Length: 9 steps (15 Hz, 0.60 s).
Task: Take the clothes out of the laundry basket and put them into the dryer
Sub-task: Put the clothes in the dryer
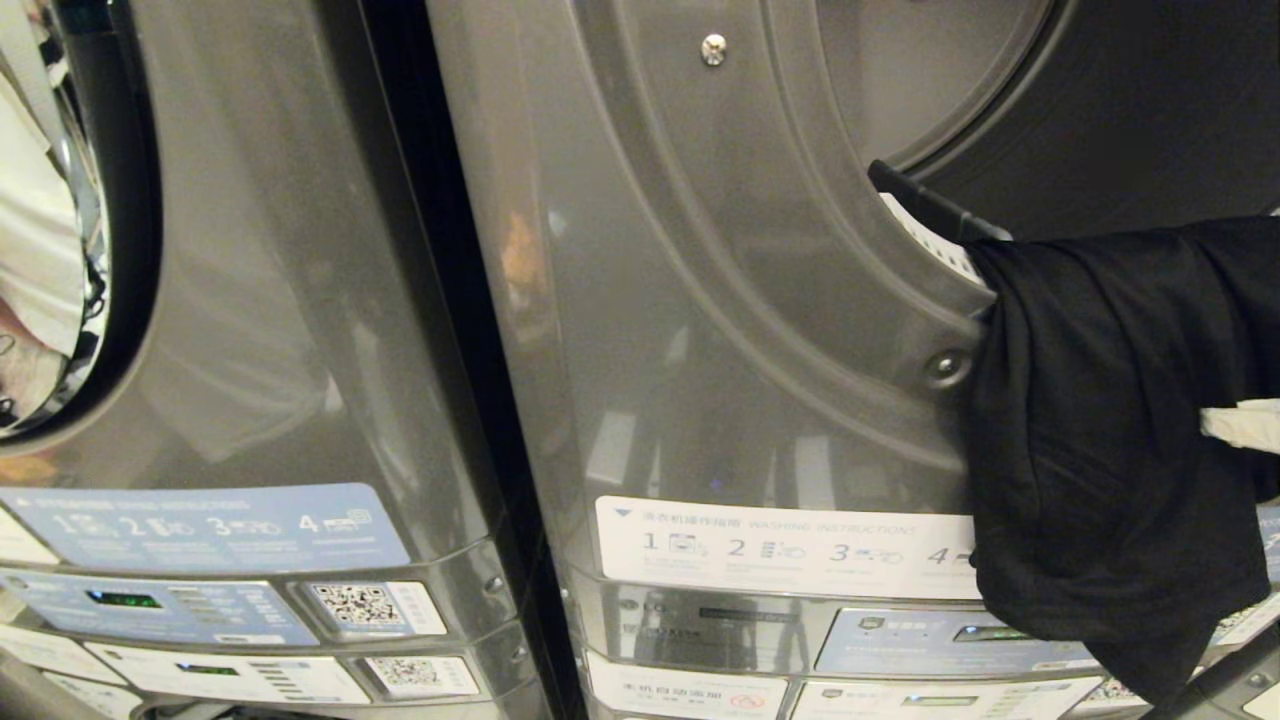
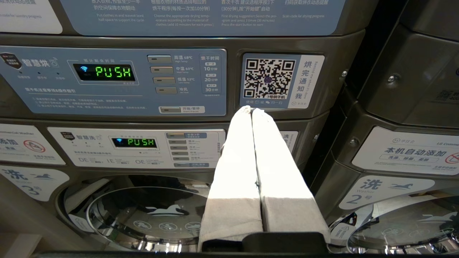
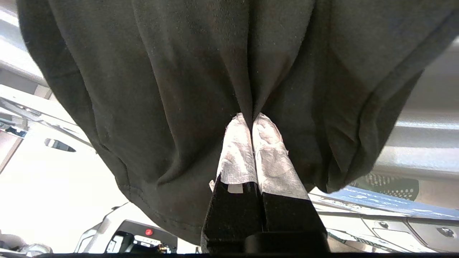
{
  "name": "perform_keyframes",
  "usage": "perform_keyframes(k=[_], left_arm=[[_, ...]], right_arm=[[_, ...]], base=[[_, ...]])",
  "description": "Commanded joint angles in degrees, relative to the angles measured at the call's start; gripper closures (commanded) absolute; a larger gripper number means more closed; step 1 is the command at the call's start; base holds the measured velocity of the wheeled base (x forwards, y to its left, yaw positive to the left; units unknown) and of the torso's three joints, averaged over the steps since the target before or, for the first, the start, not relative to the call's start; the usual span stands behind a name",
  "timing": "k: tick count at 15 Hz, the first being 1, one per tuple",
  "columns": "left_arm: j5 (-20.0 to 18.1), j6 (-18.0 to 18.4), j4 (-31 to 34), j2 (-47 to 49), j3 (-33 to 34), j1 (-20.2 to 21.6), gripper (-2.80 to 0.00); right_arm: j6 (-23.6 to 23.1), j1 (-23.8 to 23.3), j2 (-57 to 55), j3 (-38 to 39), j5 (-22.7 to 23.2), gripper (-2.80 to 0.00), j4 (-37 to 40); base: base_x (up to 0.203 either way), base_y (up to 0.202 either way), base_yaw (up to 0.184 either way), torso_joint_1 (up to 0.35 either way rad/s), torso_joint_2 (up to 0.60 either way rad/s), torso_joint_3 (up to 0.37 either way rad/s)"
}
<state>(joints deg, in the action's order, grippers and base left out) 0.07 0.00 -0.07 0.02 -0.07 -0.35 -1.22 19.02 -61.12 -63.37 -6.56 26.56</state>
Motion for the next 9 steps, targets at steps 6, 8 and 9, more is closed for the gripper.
perform_keyframes(k=[6,8,9], left_arm=[[0.01,0.0,-0.01,-0.02,-0.01,0.0,0.0],[0.01,0.0,-0.01,-0.02,0.06,0.0,0.0],[0.01,0.0,-0.01,-0.02,0.03,0.0,0.0]], right_arm=[[-0.77,0.41,1.74,-7.28,0.59,0.0,0.59],[-1.1,0.41,-0.03,-11.05,0.49,0.0,0.14],[-1.15,0.41,-0.93,-12.94,0.44,0.0,-0.2]], base=[[0.0,0.0,0.0,0.0,0.0,0.0],[0.0,0.0,0.0,0.0,0.0,0.0],[0.0,0.0,0.0,0.0,0.0,0.0]])
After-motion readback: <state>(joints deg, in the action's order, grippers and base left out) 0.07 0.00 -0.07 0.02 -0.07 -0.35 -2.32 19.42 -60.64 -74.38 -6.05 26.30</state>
